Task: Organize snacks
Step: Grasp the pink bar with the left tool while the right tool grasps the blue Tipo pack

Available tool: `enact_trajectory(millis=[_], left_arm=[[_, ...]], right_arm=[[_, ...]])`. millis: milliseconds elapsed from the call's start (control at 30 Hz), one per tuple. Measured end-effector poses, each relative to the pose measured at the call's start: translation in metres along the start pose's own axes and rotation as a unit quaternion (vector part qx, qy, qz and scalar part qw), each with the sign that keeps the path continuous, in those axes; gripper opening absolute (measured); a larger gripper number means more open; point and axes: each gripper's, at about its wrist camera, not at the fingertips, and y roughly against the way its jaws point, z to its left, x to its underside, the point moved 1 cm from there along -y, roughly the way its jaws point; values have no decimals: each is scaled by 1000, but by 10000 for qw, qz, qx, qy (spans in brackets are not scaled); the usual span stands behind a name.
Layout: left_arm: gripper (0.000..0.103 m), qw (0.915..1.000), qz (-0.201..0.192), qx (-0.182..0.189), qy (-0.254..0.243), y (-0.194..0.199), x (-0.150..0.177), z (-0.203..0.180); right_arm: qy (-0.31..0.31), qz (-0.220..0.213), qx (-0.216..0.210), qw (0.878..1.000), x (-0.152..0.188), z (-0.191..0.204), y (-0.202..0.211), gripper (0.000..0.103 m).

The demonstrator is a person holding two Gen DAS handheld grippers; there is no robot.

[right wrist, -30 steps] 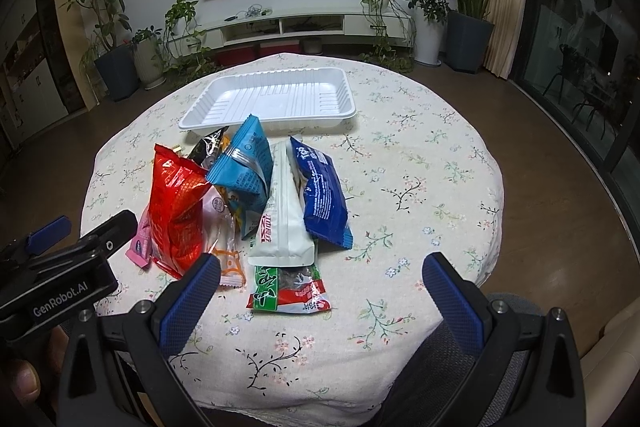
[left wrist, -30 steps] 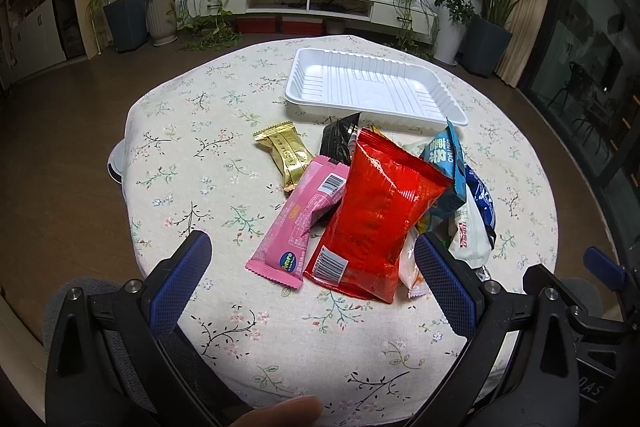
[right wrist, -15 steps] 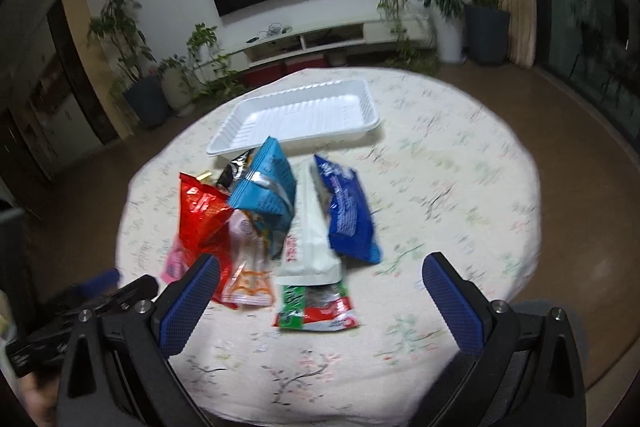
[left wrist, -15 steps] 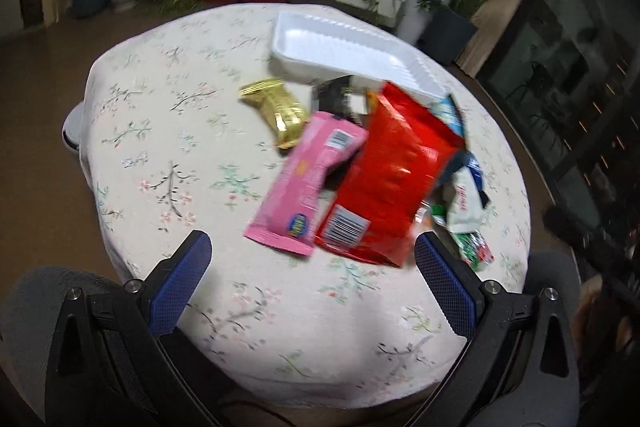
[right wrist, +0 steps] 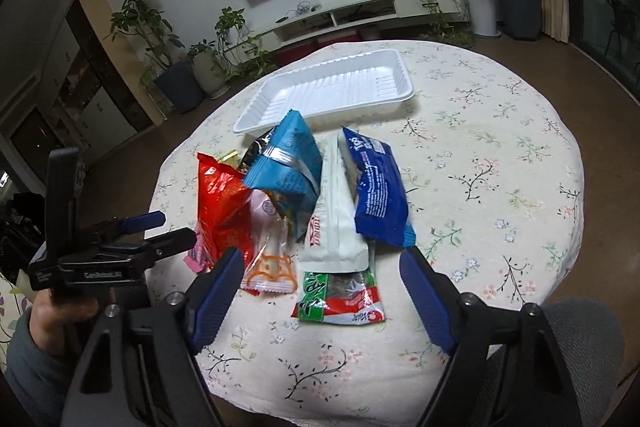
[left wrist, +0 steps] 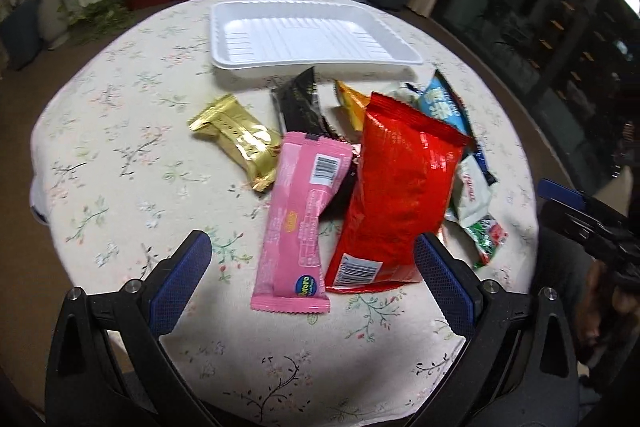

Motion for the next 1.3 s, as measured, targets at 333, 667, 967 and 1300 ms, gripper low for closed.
enact_trajectory(millis=[333,667,967,1300], left_arm=[[80,9995,205,228,1,-12,-14,19],[72,9974,552,410,-228,-33,-24,13],[44,9957,607,690,100,-31,-24,24],[43,9941,979,139,-442,-46,-24,13]], right_arm=[[-225,215,91,9995,-4,-18,-13,71],[-234,321,141,9991,-3,-21,-20,71],[-171,325,133,9992,-2,-20,-21,71],[-107,389,97,9991,0,-15,-22,71]])
